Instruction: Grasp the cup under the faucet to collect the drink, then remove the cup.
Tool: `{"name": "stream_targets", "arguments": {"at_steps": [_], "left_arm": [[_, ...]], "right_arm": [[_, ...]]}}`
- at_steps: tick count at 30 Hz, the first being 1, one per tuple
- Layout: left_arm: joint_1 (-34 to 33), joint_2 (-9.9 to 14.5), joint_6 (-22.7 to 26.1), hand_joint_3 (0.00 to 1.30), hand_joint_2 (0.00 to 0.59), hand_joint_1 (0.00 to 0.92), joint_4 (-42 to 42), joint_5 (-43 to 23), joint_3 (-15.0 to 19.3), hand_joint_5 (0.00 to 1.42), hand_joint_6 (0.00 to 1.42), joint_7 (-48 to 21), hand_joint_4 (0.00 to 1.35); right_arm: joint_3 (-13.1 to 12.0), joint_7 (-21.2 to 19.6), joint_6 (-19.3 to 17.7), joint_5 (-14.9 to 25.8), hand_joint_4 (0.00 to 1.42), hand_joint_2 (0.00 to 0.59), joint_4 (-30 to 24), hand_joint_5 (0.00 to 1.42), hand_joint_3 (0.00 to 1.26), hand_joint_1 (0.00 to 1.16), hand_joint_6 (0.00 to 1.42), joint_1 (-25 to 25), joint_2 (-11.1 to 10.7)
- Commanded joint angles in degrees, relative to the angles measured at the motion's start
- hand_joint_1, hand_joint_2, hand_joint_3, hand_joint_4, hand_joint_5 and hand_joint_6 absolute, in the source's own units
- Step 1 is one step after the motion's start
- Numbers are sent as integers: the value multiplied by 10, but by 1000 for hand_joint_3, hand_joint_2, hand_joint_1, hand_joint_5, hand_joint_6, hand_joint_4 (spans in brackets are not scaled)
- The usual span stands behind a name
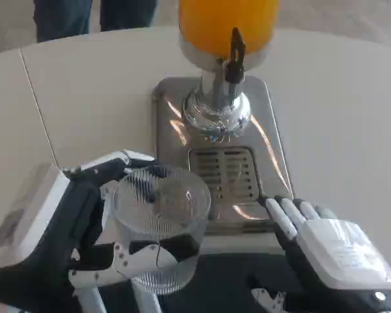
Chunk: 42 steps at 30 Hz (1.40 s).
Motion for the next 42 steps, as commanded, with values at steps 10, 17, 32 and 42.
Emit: {"name": "stream_targets", "arguments": {"at_steps": [10, 17, 32, 42], "left_arm": [[9, -5, -4, 1013, 123, 467, -13, -11, 6, 1424, 1424, 6, 1204], [20, -9, -8, 1013, 123, 467, -15, -9, 4, 1424, 1424, 10, 1204], [-124, -50, 12, 1013, 123, 467, 115, 81, -81, 1424, 1424, 68, 1204], [-256, -76, 9, 1013, 124, 468, 307, 150, -146, 1424, 1424, 173, 1204]], "right_arm": [[13, 23, 9, -26, 0, 410, -3, 0, 0, 474, 0, 10, 9], [9, 15, 7, -27, 0, 405, -10, 0, 0, 464, 0, 19, 13], [3, 42, 7, -15, 0, 410, -5, 0, 0, 461, 0, 0, 9], [-20, 101, 10, -22, 0, 410, -63, 0, 0, 461, 0, 3, -1]]}}
